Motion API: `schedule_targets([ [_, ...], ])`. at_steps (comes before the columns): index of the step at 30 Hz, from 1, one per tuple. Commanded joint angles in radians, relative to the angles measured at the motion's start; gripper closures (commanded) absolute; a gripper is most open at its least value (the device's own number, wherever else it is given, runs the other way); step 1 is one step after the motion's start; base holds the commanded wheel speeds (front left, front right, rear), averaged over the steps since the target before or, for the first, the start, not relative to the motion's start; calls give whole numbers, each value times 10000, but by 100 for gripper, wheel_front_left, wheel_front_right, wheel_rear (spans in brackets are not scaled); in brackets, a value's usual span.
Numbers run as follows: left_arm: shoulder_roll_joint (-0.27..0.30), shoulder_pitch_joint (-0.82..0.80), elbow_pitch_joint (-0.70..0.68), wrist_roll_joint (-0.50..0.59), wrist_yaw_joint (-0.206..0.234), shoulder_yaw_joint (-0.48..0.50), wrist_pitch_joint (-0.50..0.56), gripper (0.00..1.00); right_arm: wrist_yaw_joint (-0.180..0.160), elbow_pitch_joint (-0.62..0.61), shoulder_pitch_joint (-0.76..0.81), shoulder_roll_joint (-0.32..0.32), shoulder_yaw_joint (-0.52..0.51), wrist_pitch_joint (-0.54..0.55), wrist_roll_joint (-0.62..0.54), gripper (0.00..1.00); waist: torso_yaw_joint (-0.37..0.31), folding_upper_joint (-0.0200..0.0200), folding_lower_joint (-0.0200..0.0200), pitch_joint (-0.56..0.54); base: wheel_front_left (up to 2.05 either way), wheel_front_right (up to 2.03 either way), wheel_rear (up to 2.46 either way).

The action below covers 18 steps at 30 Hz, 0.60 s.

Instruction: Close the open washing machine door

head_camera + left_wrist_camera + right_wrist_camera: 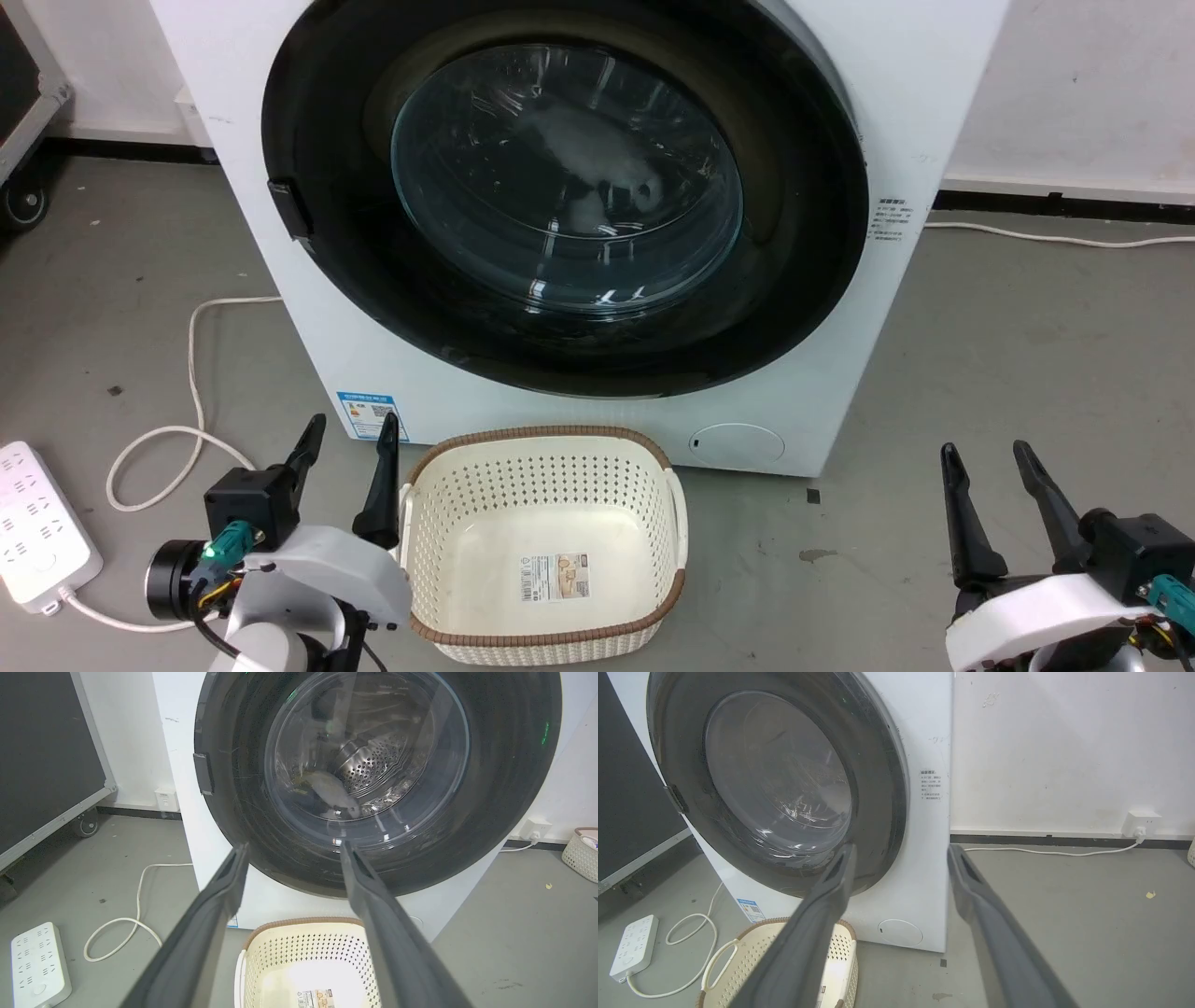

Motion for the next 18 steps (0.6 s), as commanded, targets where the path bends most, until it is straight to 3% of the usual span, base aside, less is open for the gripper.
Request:
schedule_targets([
  [1, 24, -63, 30, -22, 36, -46, 34, 0, -6, 45, 59, -15, 0, -13, 81, 0, 16, 0, 0, 14, 0, 0, 0],
  [6, 39, -100, 52, -53, 31, -89, 5, 0, -6, 96, 41, -15, 22, -27, 122, 0, 39, 0, 0, 26, 0, 0, 0],
  [7, 3, -8, 21, -20, -3, -67, 1, 100, 2, 85, -1, 0, 20, 2, 100, 100, 39, 0, 0, 26, 0, 0, 0],
  [18, -112, 86, -88, 183, -38, 46, 66, 100, 1, 43, 9, -1, 57, 74, 10, 100, 86, 0, 0, 25, 0, 0, 0],
])
